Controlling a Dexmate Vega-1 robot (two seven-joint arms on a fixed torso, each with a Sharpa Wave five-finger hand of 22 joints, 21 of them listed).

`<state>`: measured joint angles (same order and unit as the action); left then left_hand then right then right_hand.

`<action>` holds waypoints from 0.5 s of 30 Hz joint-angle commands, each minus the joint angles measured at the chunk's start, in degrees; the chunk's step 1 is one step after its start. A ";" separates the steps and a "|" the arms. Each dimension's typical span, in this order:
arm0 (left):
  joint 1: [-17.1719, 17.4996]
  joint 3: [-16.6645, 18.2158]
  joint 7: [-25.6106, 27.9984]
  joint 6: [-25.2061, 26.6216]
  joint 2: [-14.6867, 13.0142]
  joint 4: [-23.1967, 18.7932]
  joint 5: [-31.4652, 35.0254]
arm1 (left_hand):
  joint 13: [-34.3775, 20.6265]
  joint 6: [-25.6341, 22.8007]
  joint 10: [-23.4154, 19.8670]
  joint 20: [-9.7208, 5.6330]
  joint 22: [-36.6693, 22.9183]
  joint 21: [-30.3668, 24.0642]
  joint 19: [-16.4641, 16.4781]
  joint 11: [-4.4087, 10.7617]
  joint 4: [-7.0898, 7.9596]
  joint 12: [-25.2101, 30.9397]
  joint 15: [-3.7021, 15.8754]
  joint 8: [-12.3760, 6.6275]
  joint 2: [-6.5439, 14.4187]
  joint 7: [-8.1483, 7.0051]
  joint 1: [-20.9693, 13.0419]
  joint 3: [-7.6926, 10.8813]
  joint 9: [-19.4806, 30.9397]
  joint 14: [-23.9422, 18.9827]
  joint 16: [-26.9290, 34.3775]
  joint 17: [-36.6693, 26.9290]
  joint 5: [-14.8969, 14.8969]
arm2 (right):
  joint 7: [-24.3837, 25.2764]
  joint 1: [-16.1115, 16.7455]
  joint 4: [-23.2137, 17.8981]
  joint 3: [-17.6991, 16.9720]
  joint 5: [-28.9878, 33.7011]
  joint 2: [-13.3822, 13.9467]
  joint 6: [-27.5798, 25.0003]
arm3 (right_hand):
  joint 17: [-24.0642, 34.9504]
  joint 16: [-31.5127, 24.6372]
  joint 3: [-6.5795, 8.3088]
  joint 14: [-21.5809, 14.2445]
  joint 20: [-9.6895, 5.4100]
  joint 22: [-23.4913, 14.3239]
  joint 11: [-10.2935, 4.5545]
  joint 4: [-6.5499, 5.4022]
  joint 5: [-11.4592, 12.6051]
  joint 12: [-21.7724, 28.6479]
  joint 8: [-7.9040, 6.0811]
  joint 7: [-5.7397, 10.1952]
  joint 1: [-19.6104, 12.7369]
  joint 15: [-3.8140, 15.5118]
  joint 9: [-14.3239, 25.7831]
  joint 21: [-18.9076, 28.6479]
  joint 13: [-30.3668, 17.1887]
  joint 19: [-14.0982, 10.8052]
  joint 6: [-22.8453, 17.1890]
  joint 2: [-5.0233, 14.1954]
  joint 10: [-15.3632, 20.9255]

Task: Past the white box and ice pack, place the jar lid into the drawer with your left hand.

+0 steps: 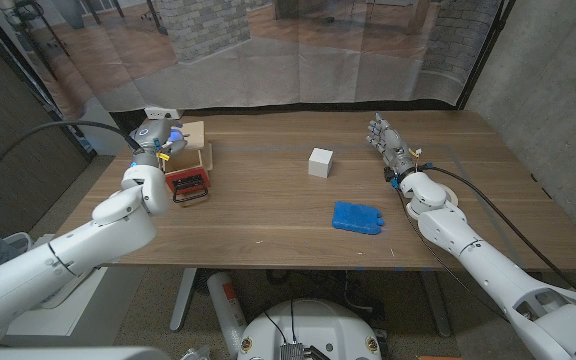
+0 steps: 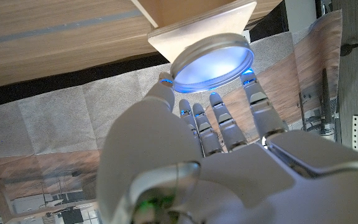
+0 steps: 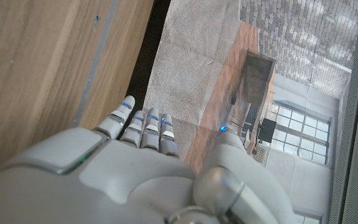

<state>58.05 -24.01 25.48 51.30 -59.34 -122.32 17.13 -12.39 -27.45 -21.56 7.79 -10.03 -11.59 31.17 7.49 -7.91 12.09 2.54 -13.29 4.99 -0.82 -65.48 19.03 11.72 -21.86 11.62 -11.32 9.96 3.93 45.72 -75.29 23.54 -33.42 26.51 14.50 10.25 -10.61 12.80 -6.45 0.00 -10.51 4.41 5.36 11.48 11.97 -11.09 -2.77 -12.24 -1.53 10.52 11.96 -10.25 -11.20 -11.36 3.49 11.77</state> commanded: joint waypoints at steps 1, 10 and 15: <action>-1.52 -1.44 0.56 -2.02 1.95 3.11 0.83 | -0.14 -0.44 -0.40 -0.17 -0.24 0.11 -0.30 0.29 0.06 0.08 2.86 -0.26 0.01 -0.07 -0.58 0.58 0.18 -0.35 -0.04 -0.22 0.16 | -0.28 -0.38 1.08 0.17 0.02 -0.27 -0.03 | 0.24 -0.11 0.07 -0.53 0.31 -0.16 -0.06 0.36 -0.12 0.15 -0.09 -0.04 -0.36 -0.05 0.28 -0.24 -0.33 -0.37 -0.39 0.04 0.63; -1.19 -1.36 1.00 -3.82 2.89 5.20 0.31 | -0.13 -0.51 -0.43 0.02 -0.23 0.30 -0.93 0.30 0.11 0.02 2.89 -0.19 -0.12 -0.38 -0.51 0.53 0.18 -0.11 -0.16 -0.20 0.11 | -0.45 -1.02 2.07 0.60 0.10 -0.82 -0.33 | 0.24 -0.10 0.06 -0.54 0.33 -0.16 0.01 0.37 -0.12 0.16 -0.08 -0.01 -0.35 -0.05 0.28 -0.25 -0.33 -0.37 -0.36 0.06 0.67; -1.66 -2.01 1.30 -5.08 3.84 6.79 0.36 | -0.13 -0.52 -0.34 0.17 -0.24 0.34 -1.13 0.49 0.15 -0.05 2.83 -0.15 -0.13 -0.31 -0.47 0.53 0.18 0.07 -0.23 -0.19 0.10 | -0.46 -1.11 2.30 0.73 0.12 -0.95 -0.46 | 0.24 -0.08 0.05 -0.49 0.34 -0.16 -0.05 0.38 -0.12 0.17 -0.09 0.01 -0.35 -0.01 0.28 -0.24 -0.33 -0.41 -0.37 0.06 0.70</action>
<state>56.96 -25.14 26.21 48.49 -57.33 -118.80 17.63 -12.39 -27.76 -21.89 8.01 -10.02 -11.58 30.32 7.79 -7.73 12.09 2.54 -13.29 4.98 -1.13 -65.47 19.21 11.73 -21.86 11.62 -11.31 9.96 3.74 45.10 -73.89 23.85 -33.42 25.99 14.34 10.25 -10.61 12.80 -6.45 0.00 -10.51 4.41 5.36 11.48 11.97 -11.09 -2.77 -12.24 -1.53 10.52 11.96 -10.25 -11.20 -11.36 3.49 11.77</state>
